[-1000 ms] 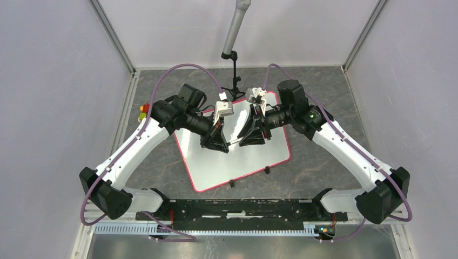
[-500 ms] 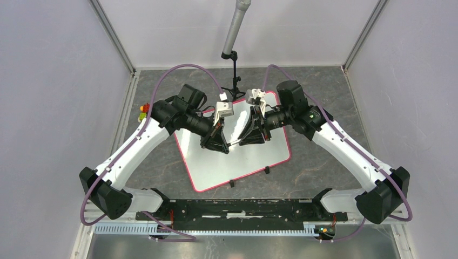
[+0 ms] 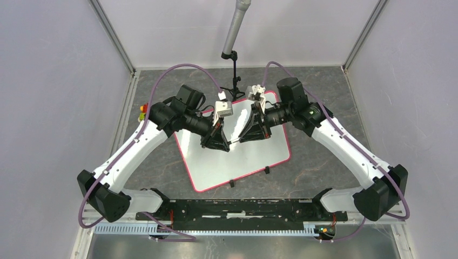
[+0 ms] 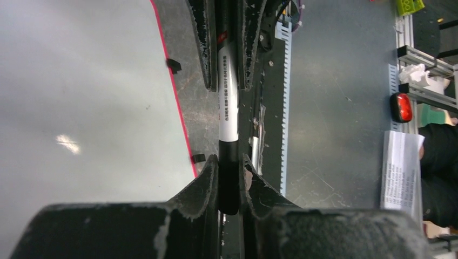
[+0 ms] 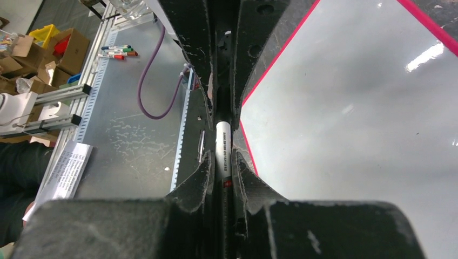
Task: Write a sentence on the whiteboard
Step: Open the whiteboard marker at the center of the board, then place the pen cap at the center of the board.
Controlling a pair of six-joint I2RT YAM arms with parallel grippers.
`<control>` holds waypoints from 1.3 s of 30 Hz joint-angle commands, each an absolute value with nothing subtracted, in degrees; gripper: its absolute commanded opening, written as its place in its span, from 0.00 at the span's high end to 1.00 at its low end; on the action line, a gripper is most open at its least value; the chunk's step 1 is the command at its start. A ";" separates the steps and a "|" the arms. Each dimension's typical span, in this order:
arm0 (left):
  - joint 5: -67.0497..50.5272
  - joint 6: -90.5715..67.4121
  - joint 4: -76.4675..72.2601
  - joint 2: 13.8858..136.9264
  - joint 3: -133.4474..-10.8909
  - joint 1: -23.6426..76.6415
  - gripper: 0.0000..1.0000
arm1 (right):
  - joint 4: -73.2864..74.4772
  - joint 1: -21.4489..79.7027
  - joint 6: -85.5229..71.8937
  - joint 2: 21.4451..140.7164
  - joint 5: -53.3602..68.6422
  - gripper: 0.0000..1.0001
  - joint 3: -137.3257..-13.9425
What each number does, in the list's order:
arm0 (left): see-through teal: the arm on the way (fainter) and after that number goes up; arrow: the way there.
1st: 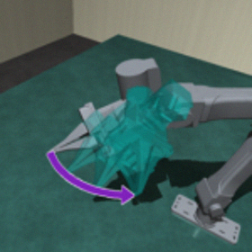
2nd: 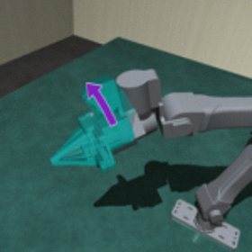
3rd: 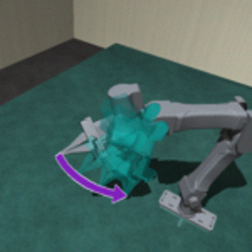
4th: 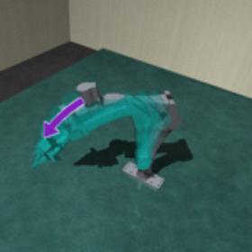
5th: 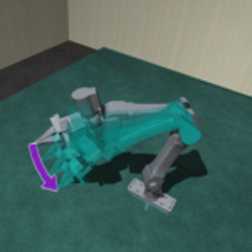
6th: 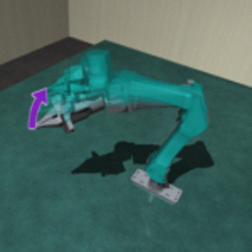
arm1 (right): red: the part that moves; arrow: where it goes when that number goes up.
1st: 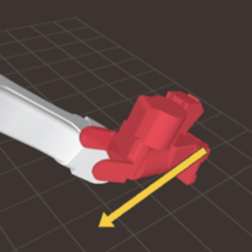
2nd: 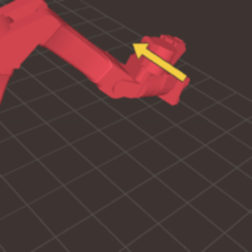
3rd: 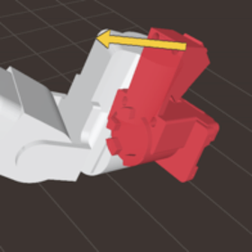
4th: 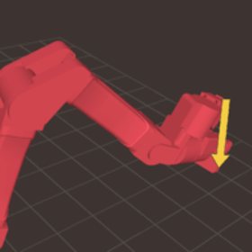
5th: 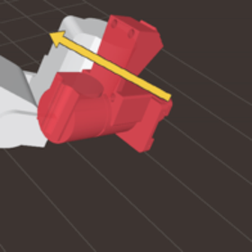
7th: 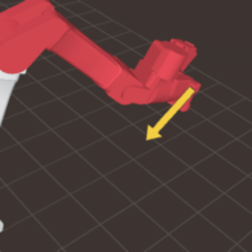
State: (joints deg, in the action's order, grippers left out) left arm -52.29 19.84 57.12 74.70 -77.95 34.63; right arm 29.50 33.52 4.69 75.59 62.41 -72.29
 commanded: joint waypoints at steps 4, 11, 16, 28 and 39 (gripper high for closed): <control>-49.76 21.55 59.41 71.06 -76.47 34.29 0.98 | 39.43 23.34 11.50 77.48 64.01 1.00 -82.99; -47.52 22.52 61.04 70.74 -78.54 33.15 0.98 | 54.75 16.18 22.71 79.37 63.69 1.00 -93.96; -43.36 17.48 57.34 69.53 -82.86 23.99 0.98 | 51.61 14.42 21.75 76.52 64.23 1.00 -88.53; -34.53 18.41 58.12 84.35 -93.03 -11.17 0.98 | 47.01 14.50 22.90 70.05 62.87 1.00 -76.54; -26.17 21.16 46.08 87.49 -68.29 -14.13 0.98 | 38.58 15.01 19.39 66.04 63.67 1.00 -65.96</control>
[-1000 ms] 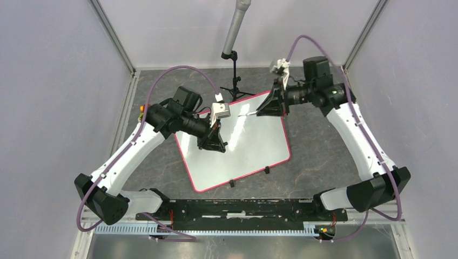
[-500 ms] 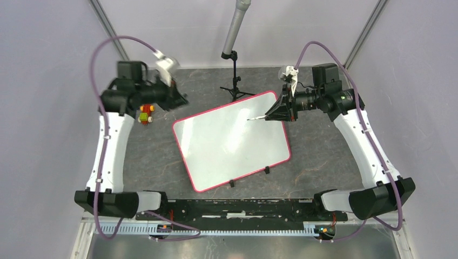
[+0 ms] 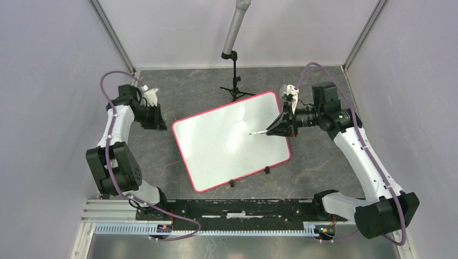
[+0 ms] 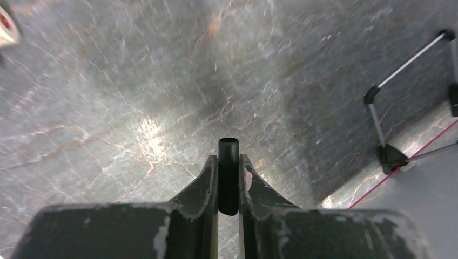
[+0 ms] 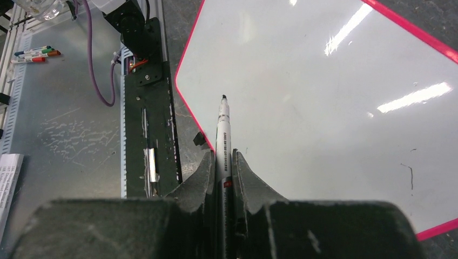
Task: Write a sentence on the whiteboard
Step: Place the pen cap at the center of the board.
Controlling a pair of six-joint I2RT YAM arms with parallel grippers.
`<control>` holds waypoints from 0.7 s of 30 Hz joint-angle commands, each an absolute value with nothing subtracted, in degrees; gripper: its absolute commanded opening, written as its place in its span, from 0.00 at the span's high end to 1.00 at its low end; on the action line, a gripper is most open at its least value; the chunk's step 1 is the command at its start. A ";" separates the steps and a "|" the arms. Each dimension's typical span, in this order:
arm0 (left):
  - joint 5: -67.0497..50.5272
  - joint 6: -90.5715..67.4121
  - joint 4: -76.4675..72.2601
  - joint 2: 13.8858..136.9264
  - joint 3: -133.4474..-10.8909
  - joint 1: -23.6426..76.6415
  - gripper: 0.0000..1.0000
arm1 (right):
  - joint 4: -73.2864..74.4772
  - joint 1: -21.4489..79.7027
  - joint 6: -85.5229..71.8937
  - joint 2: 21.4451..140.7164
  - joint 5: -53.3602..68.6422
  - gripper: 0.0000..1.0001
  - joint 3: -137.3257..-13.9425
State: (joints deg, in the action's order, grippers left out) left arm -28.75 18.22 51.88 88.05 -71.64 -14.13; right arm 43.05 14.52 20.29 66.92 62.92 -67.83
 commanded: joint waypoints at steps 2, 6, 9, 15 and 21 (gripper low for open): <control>-25.56 21.15 44.96 88.75 -66.40 -14.14 0.98 | 38.45 15.50 19.81 66.47 62.95 1.00 -65.36; -25.58 21.26 42.76 91.74 -63.04 -14.11 0.98 | 35.98 16.54 18.56 67.02 62.48 1.00 -63.13; -26.03 21.38 42.02 93.45 -61.75 -14.06 0.98 | 34.03 17.47 17.18 67.24 61.86 1.00 -62.02; -25.84 22.88 41.80 96.57 -60.68 -14.07 0.95 | 32.62 19.58 16.24 68.50 60.10 1.00 -61.73; -25.90 24.15 41.57 98.10 -59.59 -13.63 0.90 | 31.72 21.42 16.57 70.06 58.02 1.00 -62.86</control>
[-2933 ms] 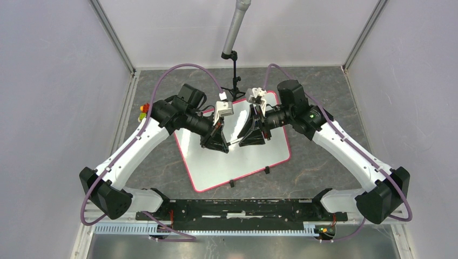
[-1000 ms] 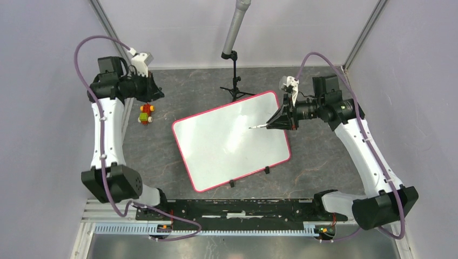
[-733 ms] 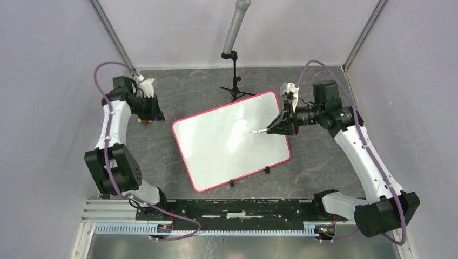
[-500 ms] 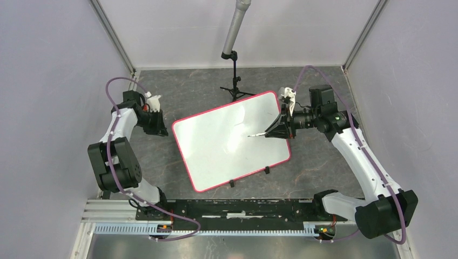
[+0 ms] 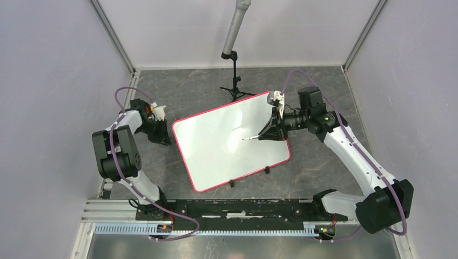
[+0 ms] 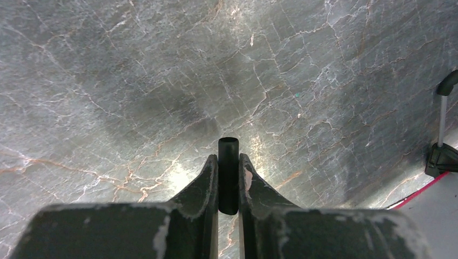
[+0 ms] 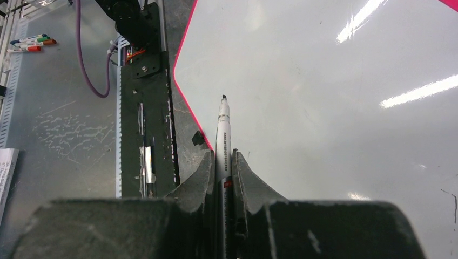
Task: Write a sentence on the whiteboard
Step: Place the pen cap at the center of the board.
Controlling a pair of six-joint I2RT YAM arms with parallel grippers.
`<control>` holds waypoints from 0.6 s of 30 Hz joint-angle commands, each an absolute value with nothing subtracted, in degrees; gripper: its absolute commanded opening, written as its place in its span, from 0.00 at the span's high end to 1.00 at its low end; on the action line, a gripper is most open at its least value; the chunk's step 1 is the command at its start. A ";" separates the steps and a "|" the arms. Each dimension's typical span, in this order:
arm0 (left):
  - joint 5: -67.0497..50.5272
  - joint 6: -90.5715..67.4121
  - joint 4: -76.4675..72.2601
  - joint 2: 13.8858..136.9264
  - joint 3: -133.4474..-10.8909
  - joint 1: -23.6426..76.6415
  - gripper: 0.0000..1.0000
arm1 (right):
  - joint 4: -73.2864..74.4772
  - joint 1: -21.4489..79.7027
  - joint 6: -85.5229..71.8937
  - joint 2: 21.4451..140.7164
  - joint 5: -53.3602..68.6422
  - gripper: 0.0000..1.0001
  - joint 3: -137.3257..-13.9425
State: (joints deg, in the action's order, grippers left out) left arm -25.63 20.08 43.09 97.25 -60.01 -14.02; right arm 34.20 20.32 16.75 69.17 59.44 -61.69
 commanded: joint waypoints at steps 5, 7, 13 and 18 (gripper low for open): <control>-25.19 24.13 41.75 99.14 -59.68 -13.12 0.88 | 32.34 22.97 16.87 72.29 57.67 1.00 -65.06; -23.39 24.25 41.75 99.27 -59.61 -12.47 0.86 | 32.27 23.59 16.88 72.60 57.22 1.00 -65.94; -19.61 23.65 41.50 99.49 -59.85 -12.11 0.76 | 32.67 24.80 17.48 72.99 55.84 1.00 -67.60; -15.95 22.39 40.45 99.20 -59.68 -12.05 0.70 | 33.57 25.90 18.37 73.85 55.11 1.00 -69.31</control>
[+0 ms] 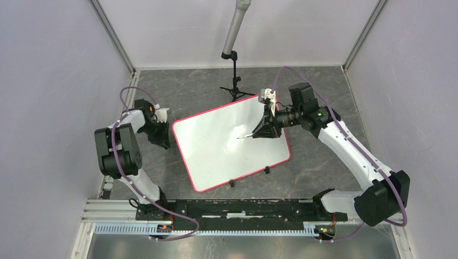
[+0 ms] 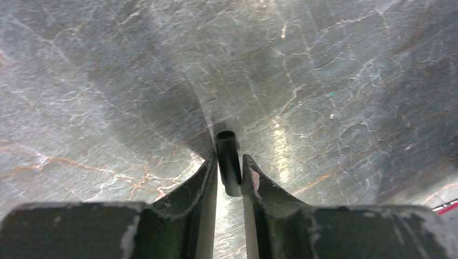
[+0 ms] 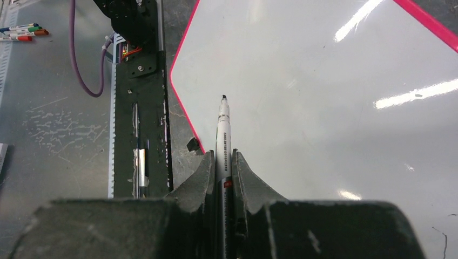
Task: Write a sentence on the whiteboard
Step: Place the pen cap at the center of the board, then write a sentence on the whiteboard.
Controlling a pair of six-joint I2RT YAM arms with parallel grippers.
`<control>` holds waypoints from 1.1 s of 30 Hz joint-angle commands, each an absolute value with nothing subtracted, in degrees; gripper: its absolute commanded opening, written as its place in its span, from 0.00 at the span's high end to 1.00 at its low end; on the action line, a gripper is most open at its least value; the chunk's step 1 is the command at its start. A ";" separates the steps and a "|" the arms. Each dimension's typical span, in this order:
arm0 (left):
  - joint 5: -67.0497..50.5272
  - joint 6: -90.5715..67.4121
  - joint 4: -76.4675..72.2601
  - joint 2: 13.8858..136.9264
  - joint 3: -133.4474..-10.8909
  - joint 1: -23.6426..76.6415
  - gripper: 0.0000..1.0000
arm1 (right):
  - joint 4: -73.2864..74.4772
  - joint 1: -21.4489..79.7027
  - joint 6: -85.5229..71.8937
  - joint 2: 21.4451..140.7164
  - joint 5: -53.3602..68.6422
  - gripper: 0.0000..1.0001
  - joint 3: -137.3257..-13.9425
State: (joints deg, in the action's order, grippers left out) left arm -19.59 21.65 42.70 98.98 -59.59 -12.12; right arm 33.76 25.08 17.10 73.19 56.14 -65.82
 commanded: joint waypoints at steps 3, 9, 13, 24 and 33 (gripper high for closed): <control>-14.04 22.14 40.21 99.26 -59.85 -12.08 0.68 | 33.57 26.51 18.45 74.30 55.04 1.00 -70.11; -13.77 22.10 40.17 98.78 -59.94 -12.14 0.61 | 33.57 27.46 18.72 74.54 54.34 1.00 -70.99; -18.12 21.49 41.85 95.98 -60.82 -12.13 0.54 | 33.66 28.15 19.06 74.71 53.52 1.00 -71.95; -48.90 14.79 45.27 79.01 -66.92 -15.90 0.25 | 32.09 34.21 20.50 77.15 43.64 1.00 -80.07; -75.20 17.10 49.94 78.13 -67.13 -22.79 0.25 | 31.72 47.34 22.41 83.58 29.59 1.00 -87.13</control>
